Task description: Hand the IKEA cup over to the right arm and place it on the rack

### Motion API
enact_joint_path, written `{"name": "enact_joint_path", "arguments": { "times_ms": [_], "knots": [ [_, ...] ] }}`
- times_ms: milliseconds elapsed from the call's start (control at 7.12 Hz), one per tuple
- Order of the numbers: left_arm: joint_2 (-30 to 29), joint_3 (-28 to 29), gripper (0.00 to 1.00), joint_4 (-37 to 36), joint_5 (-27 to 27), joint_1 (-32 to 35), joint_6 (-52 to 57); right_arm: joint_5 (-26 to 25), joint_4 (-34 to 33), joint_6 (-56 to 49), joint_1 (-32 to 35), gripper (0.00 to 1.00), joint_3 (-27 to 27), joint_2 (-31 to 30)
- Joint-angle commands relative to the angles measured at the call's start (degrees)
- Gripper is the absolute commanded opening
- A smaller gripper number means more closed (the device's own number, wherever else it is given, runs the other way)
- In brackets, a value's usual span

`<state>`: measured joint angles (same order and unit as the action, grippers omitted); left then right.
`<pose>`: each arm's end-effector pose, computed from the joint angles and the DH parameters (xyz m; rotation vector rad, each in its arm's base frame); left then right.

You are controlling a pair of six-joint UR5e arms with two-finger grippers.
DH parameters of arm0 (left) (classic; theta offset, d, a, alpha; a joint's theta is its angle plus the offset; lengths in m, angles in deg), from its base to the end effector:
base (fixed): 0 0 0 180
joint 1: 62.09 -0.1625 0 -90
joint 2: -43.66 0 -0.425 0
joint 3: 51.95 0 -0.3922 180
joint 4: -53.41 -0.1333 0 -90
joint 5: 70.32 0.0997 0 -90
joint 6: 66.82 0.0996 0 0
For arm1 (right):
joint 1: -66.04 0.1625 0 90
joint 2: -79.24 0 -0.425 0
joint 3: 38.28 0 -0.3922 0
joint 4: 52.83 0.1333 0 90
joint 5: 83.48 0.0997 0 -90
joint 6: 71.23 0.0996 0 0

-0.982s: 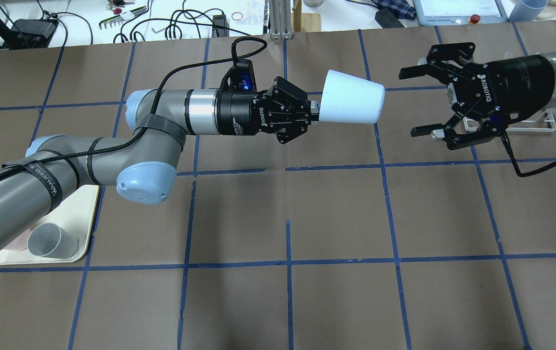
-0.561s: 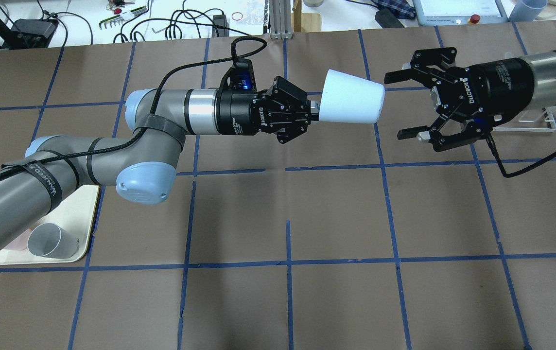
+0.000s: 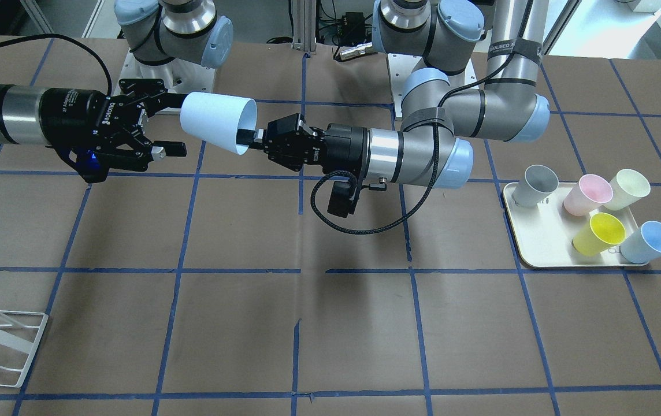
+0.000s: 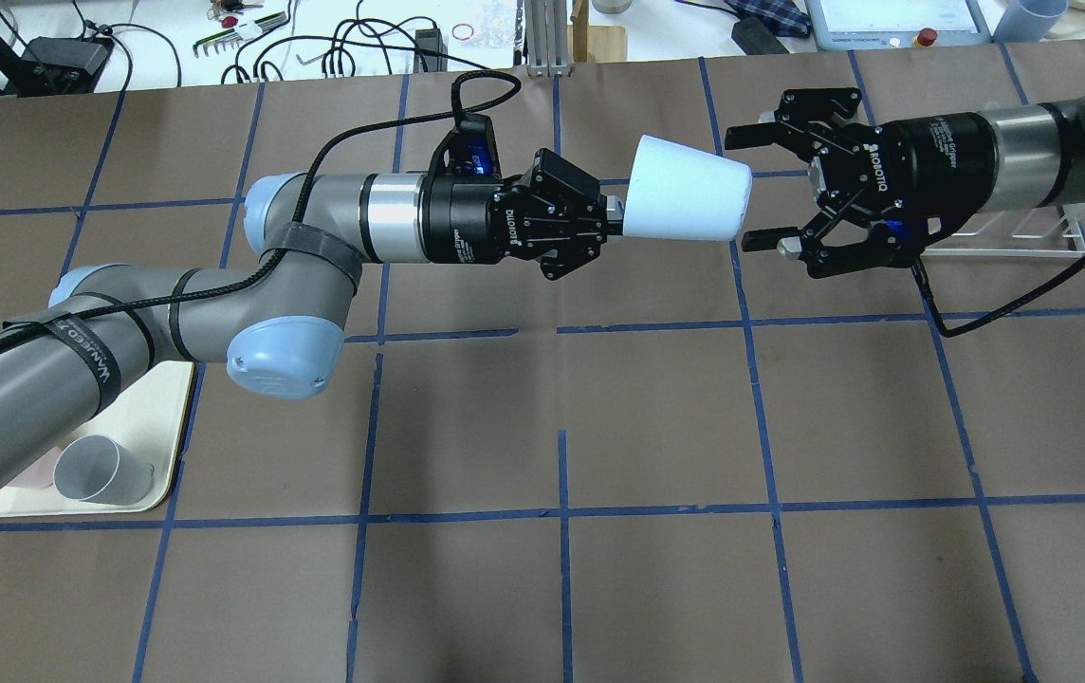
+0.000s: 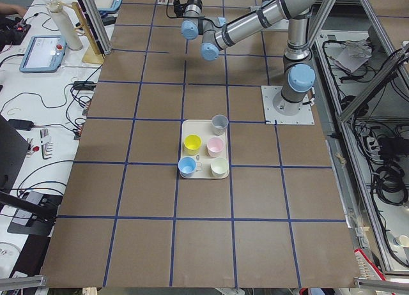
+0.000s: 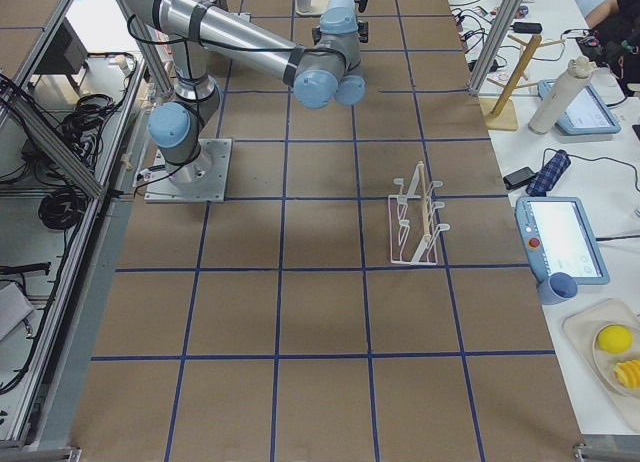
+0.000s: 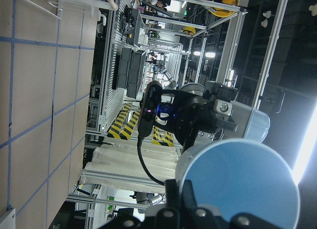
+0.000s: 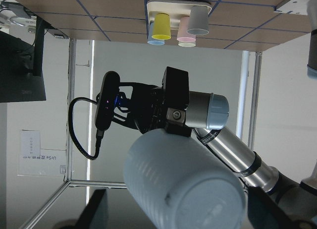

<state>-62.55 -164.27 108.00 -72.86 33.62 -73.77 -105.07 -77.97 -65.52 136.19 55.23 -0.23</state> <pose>-0.2839 -0.4995 0.3253 0.0601 -1.5293 -0.2177 0.0626 -0.4919 0.3803 1.1864 1.3177 1.1342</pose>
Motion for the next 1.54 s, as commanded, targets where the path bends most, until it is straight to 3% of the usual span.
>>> {"name": "enact_joint_path", "arguments": {
  "times_ms": [0, 982, 1263, 1404],
  "knots": [
    [0.0, 0.0, 0.0, 0.0, 0.0, 0.0, 0.0, 0.9, 0.1, 0.1, 1.6, 0.98, 0.0, 0.7],
    [-0.4, 0.0, 0.0, 0.0, -1.3, 0.1, 0.0, 1.4, 4.0, 0.9, 2.6, 0.98, -0.8, -0.1],
    [-0.1, 0.0, 0.0, 0.0, -1.6, 0.2, 0.0, 1.1, 4.7, 0.6, 2.6, 0.95, -0.7, -0.2],
    [-0.1, 0.0, 0.0, 0.0, -1.6, 0.2, 0.0, 1.2, 4.7, 0.6, 2.6, 0.86, -0.7, -0.1]
  ]
}}
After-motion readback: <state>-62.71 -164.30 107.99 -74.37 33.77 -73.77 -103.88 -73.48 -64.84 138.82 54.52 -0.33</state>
